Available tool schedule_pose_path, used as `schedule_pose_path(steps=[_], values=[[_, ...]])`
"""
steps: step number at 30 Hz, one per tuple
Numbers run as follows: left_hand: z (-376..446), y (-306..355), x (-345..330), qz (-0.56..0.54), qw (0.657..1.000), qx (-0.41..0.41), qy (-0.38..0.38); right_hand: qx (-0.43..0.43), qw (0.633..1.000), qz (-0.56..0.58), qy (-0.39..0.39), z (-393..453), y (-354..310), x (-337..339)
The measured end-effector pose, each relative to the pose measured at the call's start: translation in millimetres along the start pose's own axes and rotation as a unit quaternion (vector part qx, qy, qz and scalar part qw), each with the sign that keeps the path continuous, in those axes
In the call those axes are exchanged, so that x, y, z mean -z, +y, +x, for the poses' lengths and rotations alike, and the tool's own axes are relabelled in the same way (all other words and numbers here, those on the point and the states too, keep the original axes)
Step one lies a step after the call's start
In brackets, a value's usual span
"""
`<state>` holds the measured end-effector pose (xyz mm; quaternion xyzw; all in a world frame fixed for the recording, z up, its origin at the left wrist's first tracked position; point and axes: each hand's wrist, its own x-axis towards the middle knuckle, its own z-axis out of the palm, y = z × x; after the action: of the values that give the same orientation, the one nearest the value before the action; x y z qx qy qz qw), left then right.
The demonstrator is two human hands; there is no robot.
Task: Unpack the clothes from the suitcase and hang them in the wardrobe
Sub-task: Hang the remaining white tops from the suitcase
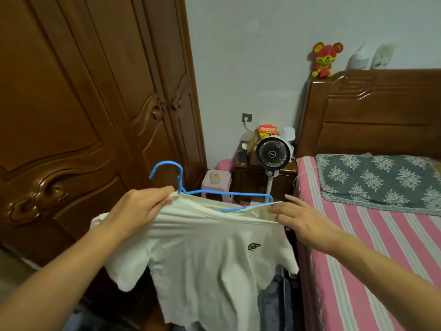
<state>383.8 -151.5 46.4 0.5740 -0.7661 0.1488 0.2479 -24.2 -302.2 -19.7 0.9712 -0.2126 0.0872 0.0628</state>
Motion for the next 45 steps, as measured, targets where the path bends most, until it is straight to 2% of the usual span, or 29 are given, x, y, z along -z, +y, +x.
schedule_pose_path(steps=[3, 5, 7, 10, 12, 14, 15, 16, 18, 20, 22, 24, 26, 27, 31, 33, 35, 38, 42, 45], values=[[5.0, 8.9, 2.2, -0.05, 0.998, -0.013, 0.023, -0.013, 0.999, -0.007, 0.038, -2.9, 14.5, 8.3], [11.2, 18.1, 7.8, -0.146, 0.986, 0.051, 0.054, -0.024, 0.998, -0.015, 0.057, -1.1, 21.1, 12.3], [18.7, 29.6, 7.2, -0.236, 0.959, 0.121, 0.1, -0.042, 0.996, -0.005, 0.082, -0.4, 22.7, 11.9], [25.0, 33.3, 0.9, -0.286, 0.94, 0.151, 0.105, -0.04, 0.994, 0.011, 0.101, -5.9, 23.2, 8.5], [12.2, 15.8, -5.6, -0.218, 0.968, 0.096, 0.075, -0.021, 0.993, -0.003, 0.114, -13.5, 26.8, 14.2], [-4.9, -4.9, -15.5, -0.066, 0.997, -0.033, 0.006, -0.001, 0.993, -0.04, 0.113, -16.7, 28.5, 26.1], [-10.2, -12.1, -20.7, 0.0, 0.997, -0.075, -0.019, 0.015, 0.991, -0.065, 0.113, -15.5, 26.6, 30.8], [-11.4, -13.0, -24.3, 0.04, 0.995, -0.082, -0.032, 0.031, 0.988, -0.088, 0.121, -12.3, 21.0, 35.7], [-7.0, -6.5, -29.4, 0.079, 0.994, -0.057, -0.043, 0.049, 0.979, -0.099, 0.169, 4.2, 2.4, 43.9], [2.5, 6.9, -30.8, 0.083, 0.995, -0.028, -0.048, 0.047, 0.977, -0.039, 0.205, 26.4, -21.0, 52.1], [11.1, 21.3, -24.7, 0.011, 1.0, 0.013, -0.001, -0.006, 0.976, 0.063, 0.21, 41.9, -32.2, 54.0], [18.7, 34.2, -13.7, -0.081, 0.993, 0.069, 0.049, -0.07, 0.979, 0.123, 0.146, 43.7, -27.2, 47.0], [21.8, 41.9, -8.6, -0.101, 0.989, 0.09, 0.067, -0.113, 0.987, 0.103, 0.045, 39.6, -20.9, 37.2], [22.4, 46.2, -8.0, -0.099, 0.989, 0.085, 0.07, -0.12, 0.99, 0.07, 0.023, 39.1, -23.3, 33.0], [29.8, 74.9, -12.2, -0.079, 0.996, 0.032, 0.035, -0.079, 0.987, 0.051, 0.132, 63.7, -59.5, 34.4], [26.7, 81.1, -7.5, -0.074, 0.996, 0.051, 0.012, -0.065, 0.983, 0.061, 0.163, 76.3, -68.4, 39.7], [6.9, 63.7, 0.9, 0.002, 0.997, 0.077, 0.009, -0.068, 0.977, 0.076, 0.185, 78.5, -60.3, 41.1], [-40.4, 26.1, 25.2, 0.111, 0.984, 0.14, -0.023, -0.106, 0.967, 0.124, 0.194, 75.4, -36.6, 39.0], [-53.0, 37.3, 32.6, 0.074, 0.981, 0.172, -0.04, -0.033, 0.969, 0.135, 0.207, 100.5, -48.8, 43.1], [-52.5, 43.3, 33.2, 0.114, 0.978, 0.174, -0.017, 0.012, 0.964, 0.161, 0.21, 124.1, -65.6, 54.4]])
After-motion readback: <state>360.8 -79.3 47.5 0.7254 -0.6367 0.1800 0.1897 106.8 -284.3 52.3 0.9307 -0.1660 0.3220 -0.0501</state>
